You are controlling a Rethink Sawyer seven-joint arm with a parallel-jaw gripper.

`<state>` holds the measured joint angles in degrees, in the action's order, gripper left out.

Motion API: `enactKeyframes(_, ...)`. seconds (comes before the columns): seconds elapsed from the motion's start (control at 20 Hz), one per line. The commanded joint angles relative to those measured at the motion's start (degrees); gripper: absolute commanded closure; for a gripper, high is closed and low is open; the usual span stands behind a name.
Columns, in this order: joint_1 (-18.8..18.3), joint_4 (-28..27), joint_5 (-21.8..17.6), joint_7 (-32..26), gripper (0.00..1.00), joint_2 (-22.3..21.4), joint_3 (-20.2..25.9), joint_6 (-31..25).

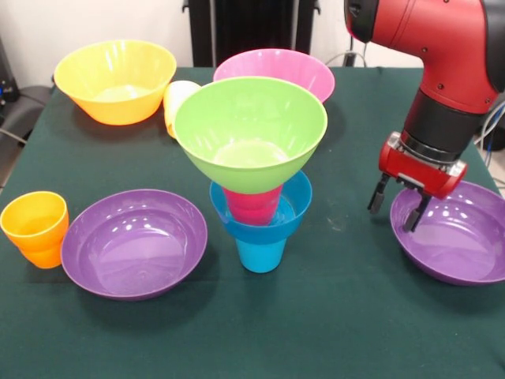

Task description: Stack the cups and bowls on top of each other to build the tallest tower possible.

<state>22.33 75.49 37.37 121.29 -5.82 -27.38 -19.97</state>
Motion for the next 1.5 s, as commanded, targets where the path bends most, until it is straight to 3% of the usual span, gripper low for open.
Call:
enactKeyframes(0.05,-0.2,-3.0,0.5,10.0,0.0,2.4,9.5,0.4)
enactKeyframes(0.65,-1.1,-3.5,1.1,9.0,0.0,1.9,12.5,1.6)
enactKeyframes(0.85,-2.3,-1.6,0.2,7.0,0.0,0.0,14.6,2.3)
enactKeyframes(1.5,-13.8,9.0,-7.5,-2.4,0.0,-9.1,28.9,7.5)
